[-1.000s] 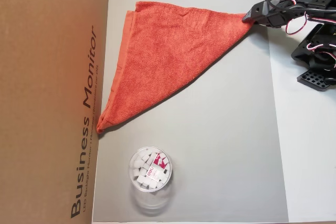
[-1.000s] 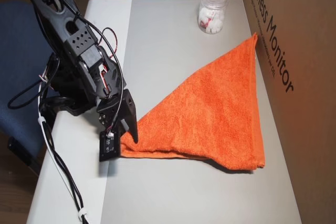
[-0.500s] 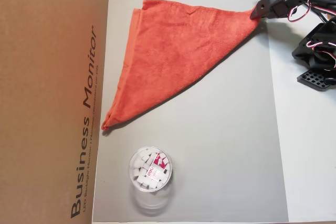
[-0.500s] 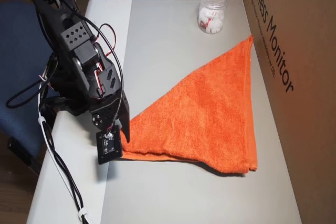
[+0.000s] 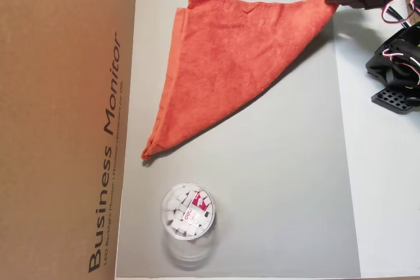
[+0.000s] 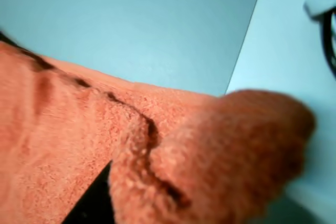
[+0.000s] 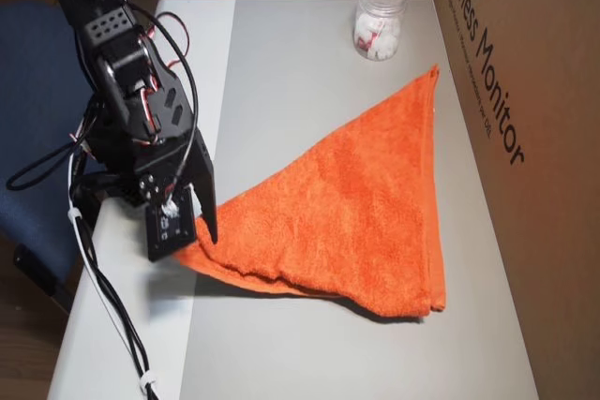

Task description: Fold the blanket.

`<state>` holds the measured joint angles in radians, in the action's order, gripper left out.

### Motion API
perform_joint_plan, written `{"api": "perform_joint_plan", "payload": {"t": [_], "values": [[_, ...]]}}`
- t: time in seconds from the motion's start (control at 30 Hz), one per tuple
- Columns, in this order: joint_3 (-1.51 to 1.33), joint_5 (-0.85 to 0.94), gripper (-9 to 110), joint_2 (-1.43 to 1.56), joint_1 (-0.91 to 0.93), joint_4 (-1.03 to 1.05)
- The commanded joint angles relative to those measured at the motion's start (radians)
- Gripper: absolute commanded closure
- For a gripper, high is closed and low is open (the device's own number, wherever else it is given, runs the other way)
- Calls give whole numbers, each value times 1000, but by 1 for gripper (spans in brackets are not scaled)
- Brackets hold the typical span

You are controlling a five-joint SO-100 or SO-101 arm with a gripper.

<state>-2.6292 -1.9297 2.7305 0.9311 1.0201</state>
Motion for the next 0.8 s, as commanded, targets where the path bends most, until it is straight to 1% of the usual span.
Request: {"api": "perform_joint_plan", "payload": {"t": [0.0,0.2,0.4,0.63,0.77], "values": [[49,14,102,112,8,3],[86,29,102,265,8,0],[181,32,102,293,-28,-29],[209,35,102,291,-117,-184],[206,95,102,291,-163,-265]]}}
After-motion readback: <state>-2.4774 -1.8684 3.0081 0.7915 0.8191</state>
